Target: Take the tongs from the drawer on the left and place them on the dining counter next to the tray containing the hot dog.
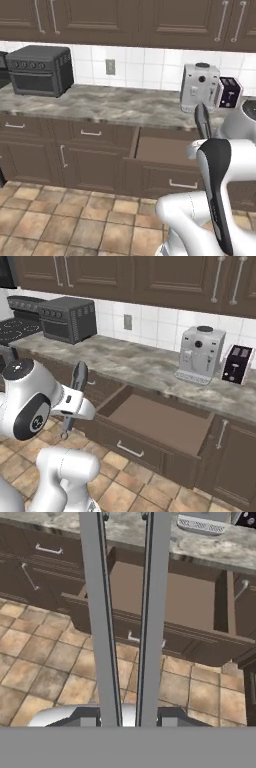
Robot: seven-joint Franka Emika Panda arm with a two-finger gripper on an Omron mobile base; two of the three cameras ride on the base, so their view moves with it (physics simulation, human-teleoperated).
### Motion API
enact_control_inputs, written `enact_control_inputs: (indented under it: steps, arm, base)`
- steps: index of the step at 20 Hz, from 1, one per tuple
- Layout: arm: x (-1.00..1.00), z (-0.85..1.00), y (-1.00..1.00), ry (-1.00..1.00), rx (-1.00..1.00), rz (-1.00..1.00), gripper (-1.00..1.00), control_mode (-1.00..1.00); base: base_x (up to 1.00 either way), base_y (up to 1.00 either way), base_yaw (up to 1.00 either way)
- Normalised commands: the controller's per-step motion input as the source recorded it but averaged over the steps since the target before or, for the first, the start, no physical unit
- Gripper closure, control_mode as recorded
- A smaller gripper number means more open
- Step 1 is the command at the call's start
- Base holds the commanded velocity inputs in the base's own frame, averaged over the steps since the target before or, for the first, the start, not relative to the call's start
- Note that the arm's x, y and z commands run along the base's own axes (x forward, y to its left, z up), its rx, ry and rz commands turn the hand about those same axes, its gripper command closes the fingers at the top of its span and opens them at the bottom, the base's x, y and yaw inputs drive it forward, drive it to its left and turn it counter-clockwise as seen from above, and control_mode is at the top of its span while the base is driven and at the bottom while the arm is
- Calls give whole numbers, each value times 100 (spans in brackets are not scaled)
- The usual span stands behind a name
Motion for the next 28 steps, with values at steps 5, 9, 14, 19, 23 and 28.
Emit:
enact_control_inputs:
  steps: [5, 9, 14, 19, 23, 28]
  arm:
    - [0, 0, 0, 0, 0, 0, 100, 100]
    - [0, 0, 0, 0, 0, 0, 100, 100]
    - [0, 0, 0, 0, 0, 0, 100, 100]
    - [0, 0, 0, 0, 0, 0, 100, 100]
    - [0, 0, 0, 0, 0, 0, 100, 100]
    - [0, 0, 0, 0, 0, 0, 100, 100]
  base:
    - [-5, 58, 21]
    - [0, 53, 26]
    - [-8, 27, 41]
    - [-24, 38, 45]
    - [-23, 51, 44]
    - [-31, 60, 39]
